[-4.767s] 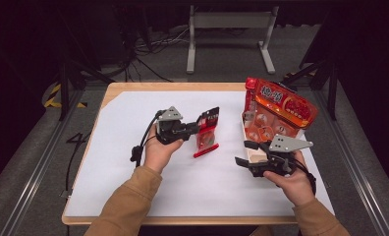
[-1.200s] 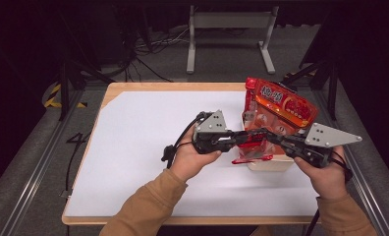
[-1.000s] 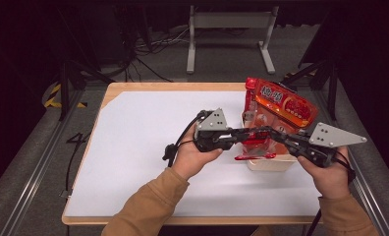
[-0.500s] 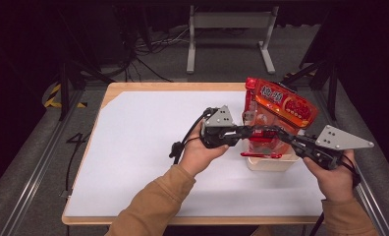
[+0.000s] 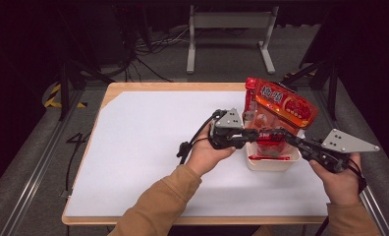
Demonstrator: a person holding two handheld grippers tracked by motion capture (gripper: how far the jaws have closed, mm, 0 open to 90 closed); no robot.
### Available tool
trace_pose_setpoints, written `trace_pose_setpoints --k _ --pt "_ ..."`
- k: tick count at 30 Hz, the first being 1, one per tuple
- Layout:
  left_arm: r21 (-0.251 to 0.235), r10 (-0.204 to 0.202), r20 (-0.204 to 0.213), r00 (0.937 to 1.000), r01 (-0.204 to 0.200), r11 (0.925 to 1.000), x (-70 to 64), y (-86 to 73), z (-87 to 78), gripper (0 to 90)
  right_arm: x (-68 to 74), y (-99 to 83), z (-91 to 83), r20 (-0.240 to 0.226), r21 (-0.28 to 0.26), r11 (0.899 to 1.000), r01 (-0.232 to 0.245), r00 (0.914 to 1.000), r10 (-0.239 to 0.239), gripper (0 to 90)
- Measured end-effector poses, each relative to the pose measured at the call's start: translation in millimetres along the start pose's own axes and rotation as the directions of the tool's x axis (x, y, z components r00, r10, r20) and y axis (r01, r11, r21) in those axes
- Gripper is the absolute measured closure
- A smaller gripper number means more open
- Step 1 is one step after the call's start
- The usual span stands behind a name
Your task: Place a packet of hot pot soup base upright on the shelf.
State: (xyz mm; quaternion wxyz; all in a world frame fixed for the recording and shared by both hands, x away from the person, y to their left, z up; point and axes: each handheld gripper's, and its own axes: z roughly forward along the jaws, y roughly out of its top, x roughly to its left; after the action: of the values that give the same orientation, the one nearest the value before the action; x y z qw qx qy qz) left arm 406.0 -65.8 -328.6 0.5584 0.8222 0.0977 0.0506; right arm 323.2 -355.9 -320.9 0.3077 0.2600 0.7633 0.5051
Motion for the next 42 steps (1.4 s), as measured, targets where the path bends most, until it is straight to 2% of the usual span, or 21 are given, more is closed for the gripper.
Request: trace_pose_setpoints --k 11,21,27,31,32,33,36,40,42 --pt "0.032 -0.007 0.011 0.9999 0.007 0.9994 0.1 -6.9 8.7 80.2 -1.4 -14.3 -3.4 0.026 0.035 0.999 -0.04 0.9989 0.039 89.3" --pt "0.061 -0.017 0.012 0.9998 0.016 0.998 2.4 -11.3 18.0 80.1 -1.6 -23.0 -4.1 0.038 0.073 0.995 -0.063 0.9974 0.061 82.7" --pt "0.103 -0.022 0.007 0.9997 0.021 0.9944 6.2 -15.9 24.6 72.1 -0.4 -26.7 -4.5 0.04 0.111 0.989 -0.1 0.9946 0.096 74.0" --pt "0.118 -0.028 -0.01 0.9996 0.029 0.9926 6.2 -16.7 27.2 61.9 0.0 -28.7 -3.7 0.035 0.136 0.985 -0.102 0.9945 0.098 68.0" --pt "0.118 -0.041 -0.015 0.9991 0.042 0.9921 6.3 -17.4 28.7 56.6 0.3 -29.1 -3.6 0.034 0.141 0.985 -0.103 0.9945 0.099 67.4" --pt "0.117 -0.043 -0.02 0.9989 0.045 0.9921 7.3 -17.5 29.0 50.4 0.7 -29.2 -4.1 0.036 0.14 0.985 -0.104 0.9944 0.1 66.5" --pt "0.112 -0.066 -0.022 0.9976 0.068 0.9913 8.1 -17.5 29.3 41.2 0.0 -29.0 -6.0 0.039 0.138 0.984 -0.113 0.9933 0.109 65.3" --pt "0.126 -0.067 -0.038 0.997 0.071 0.9894 8.1 -17.8 28.8 35.9 -0.8 -29.2 -7.0 0.034 0.131 0.984 -0.124 0.9922 0.12 62.3" --pt "0.122 -0.073 -0.04 0.9965 0.077 0.9896 8.2 -17.8 26.6 33.4 -0.9 -28.9 -6.5 0.034 0.121 0.985 -0.123 0.9922 0.12 56.5"
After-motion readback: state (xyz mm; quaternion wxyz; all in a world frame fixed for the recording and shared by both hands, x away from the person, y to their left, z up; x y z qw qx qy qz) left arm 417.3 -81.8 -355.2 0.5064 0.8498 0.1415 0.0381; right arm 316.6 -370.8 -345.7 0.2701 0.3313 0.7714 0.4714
